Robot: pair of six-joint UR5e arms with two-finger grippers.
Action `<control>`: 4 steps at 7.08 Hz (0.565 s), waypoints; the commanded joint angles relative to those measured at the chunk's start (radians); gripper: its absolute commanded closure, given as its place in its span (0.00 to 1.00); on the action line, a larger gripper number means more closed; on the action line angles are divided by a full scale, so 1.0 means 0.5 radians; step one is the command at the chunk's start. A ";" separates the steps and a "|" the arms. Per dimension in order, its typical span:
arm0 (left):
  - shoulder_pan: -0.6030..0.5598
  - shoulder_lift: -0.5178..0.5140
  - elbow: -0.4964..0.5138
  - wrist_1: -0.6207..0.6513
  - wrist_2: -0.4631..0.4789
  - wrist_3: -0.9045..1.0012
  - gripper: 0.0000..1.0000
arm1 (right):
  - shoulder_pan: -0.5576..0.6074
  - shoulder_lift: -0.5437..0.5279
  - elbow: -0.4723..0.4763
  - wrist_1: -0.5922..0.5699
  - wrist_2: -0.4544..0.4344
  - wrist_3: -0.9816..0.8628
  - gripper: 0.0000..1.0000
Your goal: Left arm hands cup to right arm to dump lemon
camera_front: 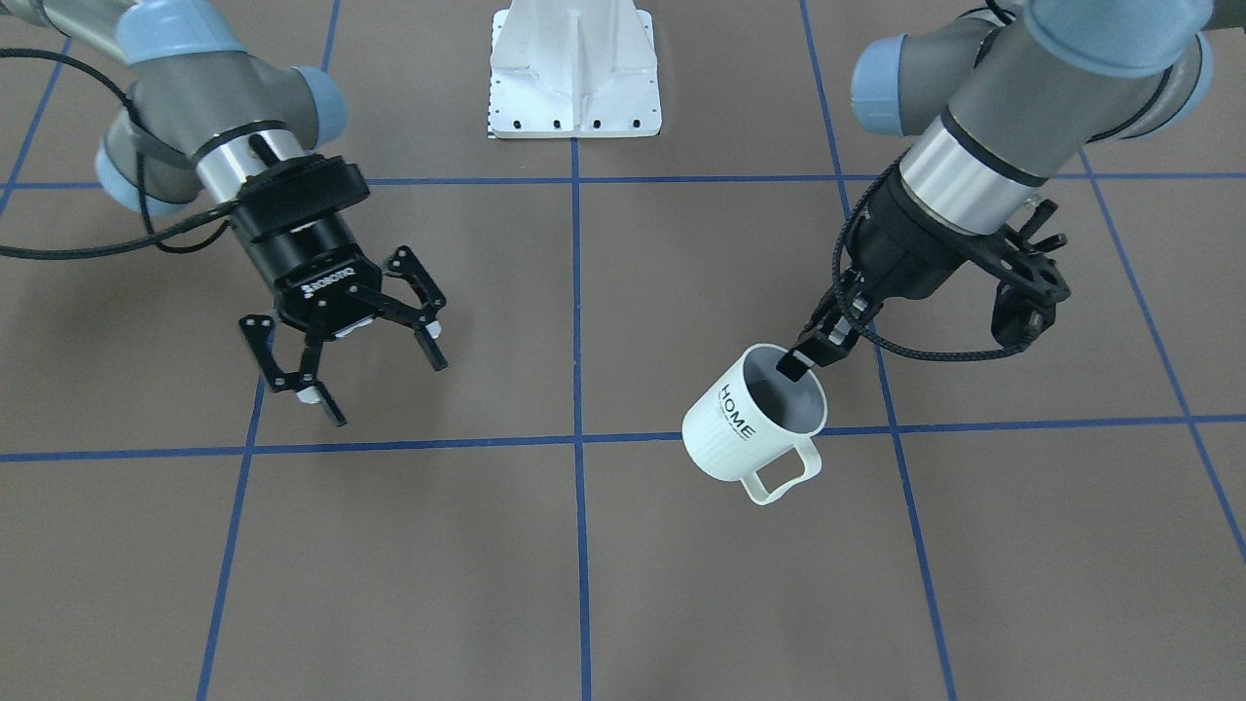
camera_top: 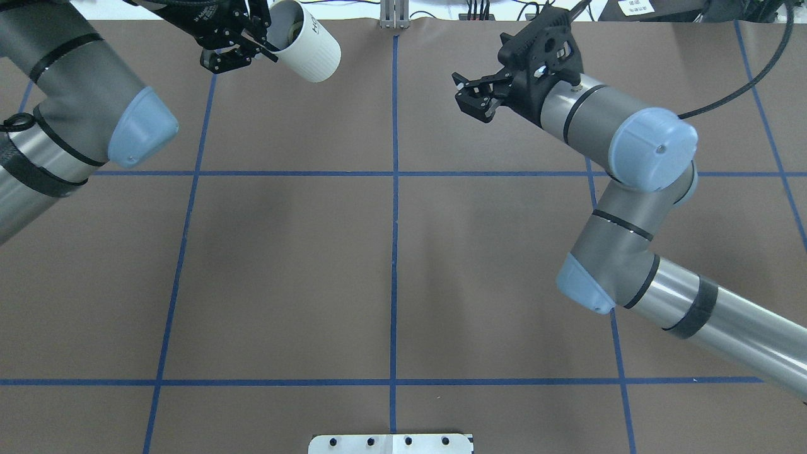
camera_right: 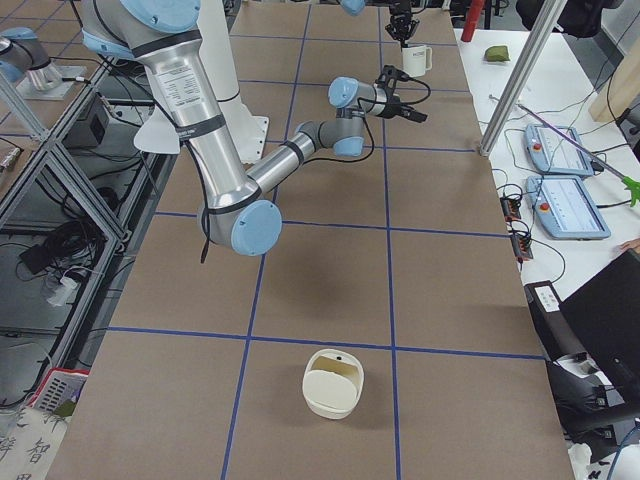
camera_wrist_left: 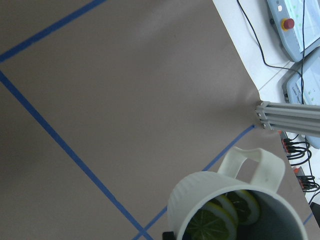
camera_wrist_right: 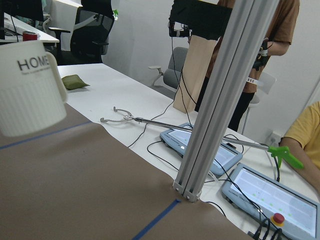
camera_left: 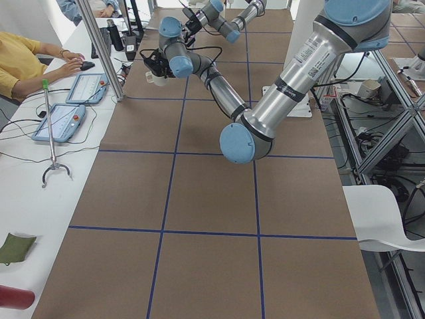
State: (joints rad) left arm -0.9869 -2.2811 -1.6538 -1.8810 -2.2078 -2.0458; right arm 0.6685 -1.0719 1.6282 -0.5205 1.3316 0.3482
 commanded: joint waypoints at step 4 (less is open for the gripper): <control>0.277 -0.174 0.016 0.004 0.221 -0.268 1.00 | -0.321 0.193 -0.145 0.102 -0.377 -0.448 0.05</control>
State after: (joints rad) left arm -0.8808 -2.3485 -1.6474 -1.8796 -2.1301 -2.1506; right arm 0.5405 -0.9892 1.5670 -0.4696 1.1893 0.1518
